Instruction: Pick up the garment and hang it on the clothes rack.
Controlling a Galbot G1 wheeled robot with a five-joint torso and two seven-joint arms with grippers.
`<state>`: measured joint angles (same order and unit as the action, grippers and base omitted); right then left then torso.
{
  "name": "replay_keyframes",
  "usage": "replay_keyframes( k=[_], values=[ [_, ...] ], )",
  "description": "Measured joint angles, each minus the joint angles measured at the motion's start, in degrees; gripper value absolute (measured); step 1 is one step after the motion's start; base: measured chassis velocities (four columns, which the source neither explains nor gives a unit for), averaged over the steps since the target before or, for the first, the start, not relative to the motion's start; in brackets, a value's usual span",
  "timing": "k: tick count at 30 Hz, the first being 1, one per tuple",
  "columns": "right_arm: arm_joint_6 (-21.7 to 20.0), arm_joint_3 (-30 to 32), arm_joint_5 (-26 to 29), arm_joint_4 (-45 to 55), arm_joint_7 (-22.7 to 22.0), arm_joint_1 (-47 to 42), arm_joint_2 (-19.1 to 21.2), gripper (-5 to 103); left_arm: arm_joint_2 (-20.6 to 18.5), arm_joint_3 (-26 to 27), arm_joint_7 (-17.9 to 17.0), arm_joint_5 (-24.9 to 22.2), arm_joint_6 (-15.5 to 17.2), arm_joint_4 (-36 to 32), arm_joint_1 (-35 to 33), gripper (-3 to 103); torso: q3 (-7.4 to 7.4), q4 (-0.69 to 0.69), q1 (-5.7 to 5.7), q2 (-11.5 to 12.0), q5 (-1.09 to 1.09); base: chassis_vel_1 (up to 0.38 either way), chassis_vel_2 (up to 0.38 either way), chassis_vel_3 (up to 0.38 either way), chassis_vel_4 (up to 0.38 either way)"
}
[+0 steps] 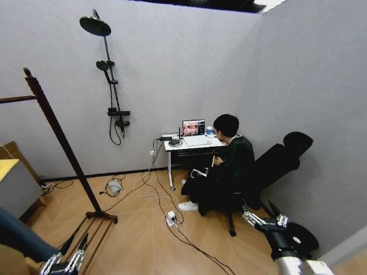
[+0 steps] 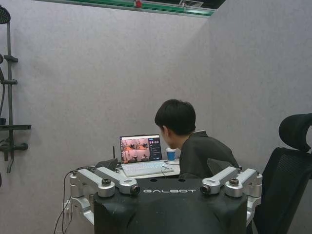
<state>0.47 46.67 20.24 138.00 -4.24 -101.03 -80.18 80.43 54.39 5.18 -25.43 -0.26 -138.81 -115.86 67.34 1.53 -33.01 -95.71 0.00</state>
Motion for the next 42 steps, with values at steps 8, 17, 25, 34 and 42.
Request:
replay_keyframes(
  k=[8,17,25,34,42],
  values=[
    [0.00,0.01,0.00,0.00,0.00,-0.01,0.00,100,0.00,0.00,-0.01,0.00,0.00,0.00,-0.01,46,-0.02,0.00,0.06,-0.02,0.02,0.181,-0.179,-0.199,0.174],
    [0.00,0.01,0.00,0.00,-0.01,-0.02,0.00,100,0.00,0.00,0.00,0.00,0.00,0.00,-0.01,46,-0.18,0.01,0.22,0.31,0.02,0.066,-0.015,-0.093,0.060],
    [0.00,0.01,0.00,0.00,0.00,0.02,0.00,100,0.00,0.00,-0.01,0.00,0.00,0.00,0.00,46,-0.76,-0.01,0.75,1.48,0.00,0.004,0.066,0.098,0.021],
    [0.00,0.00,0.00,0.00,0.00,0.00,0.00,100,0.00,0.00,-0.02,0.00,0.00,0.00,0.00,46,-0.94,-0.02,1.10,1.98,-0.01,0.066,0.042,0.041,0.062],
    [0.00,0.01,0.00,0.00,-0.01,0.00,0.00,100,0.00,0.00,-0.01,0.00,0.00,0.00,0.00,46,-0.93,0.01,1.09,2.01,0.00,0.000,0.000,0.000,0.000]
  ],
)
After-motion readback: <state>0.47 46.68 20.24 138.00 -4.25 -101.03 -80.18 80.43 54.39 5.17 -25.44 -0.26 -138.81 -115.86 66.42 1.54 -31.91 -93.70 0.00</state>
